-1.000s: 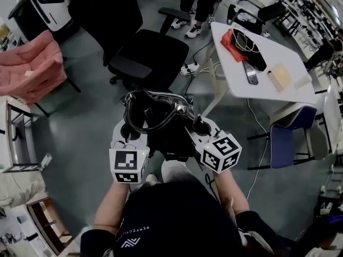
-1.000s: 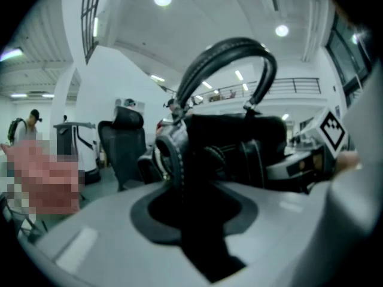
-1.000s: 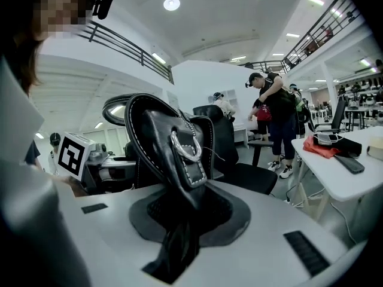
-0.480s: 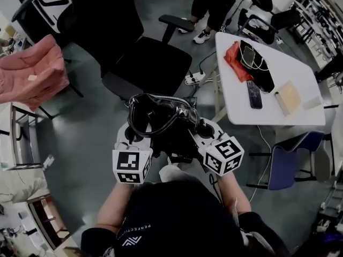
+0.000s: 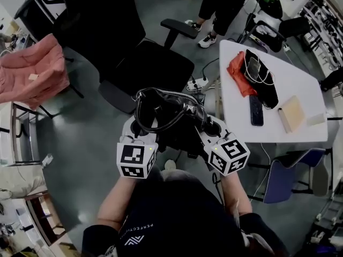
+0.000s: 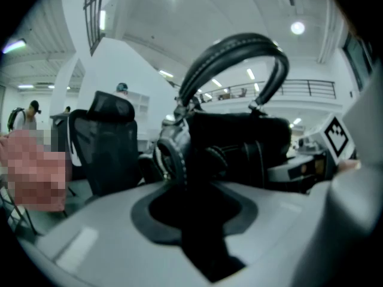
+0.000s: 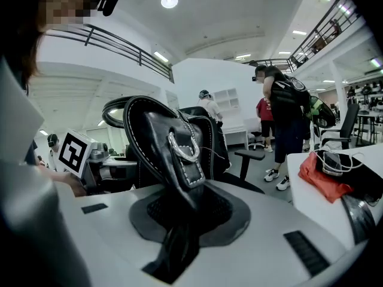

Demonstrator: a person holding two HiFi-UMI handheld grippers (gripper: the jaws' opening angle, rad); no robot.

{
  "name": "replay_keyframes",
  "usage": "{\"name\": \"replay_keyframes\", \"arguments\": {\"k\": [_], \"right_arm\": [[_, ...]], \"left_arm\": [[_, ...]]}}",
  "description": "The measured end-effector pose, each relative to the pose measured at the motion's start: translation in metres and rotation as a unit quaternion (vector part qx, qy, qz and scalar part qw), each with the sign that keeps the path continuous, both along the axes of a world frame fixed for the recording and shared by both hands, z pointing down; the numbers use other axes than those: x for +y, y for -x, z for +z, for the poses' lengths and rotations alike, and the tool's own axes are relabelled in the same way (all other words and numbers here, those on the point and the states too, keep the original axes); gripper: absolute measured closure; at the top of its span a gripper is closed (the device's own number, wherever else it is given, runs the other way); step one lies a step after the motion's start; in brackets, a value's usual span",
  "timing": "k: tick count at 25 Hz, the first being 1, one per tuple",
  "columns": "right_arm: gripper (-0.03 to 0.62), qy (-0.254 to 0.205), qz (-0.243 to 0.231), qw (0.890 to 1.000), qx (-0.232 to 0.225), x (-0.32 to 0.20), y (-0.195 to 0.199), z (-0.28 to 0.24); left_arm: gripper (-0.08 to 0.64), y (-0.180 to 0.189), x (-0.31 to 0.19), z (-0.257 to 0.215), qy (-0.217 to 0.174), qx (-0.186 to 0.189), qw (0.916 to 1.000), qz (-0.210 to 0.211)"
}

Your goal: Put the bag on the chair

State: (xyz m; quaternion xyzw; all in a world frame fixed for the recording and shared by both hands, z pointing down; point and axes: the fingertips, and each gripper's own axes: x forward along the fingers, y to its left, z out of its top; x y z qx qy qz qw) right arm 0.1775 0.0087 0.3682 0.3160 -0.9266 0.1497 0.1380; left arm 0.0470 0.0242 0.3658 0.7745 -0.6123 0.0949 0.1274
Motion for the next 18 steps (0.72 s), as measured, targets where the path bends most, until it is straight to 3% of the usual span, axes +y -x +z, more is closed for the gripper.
{"name": "replay_keyframes", "arguments": {"k": [6, 18], "right_arm": [[0.529, -0.016, 0.015, 1.000, 0.009, -0.035, 0.006, -0.006], [0.529, -0.027, 0.081, 0.996, 0.014, -0.126, 0.039, -0.016]], "left_arm": [[0.448, 0.006, -0.039, -0.004, -0.012, 0.013, 0.9998, 0.012], [0.449, 0.040, -0.148, -0.012, -0.013, 0.032, 0.9957, 0.086]]}}
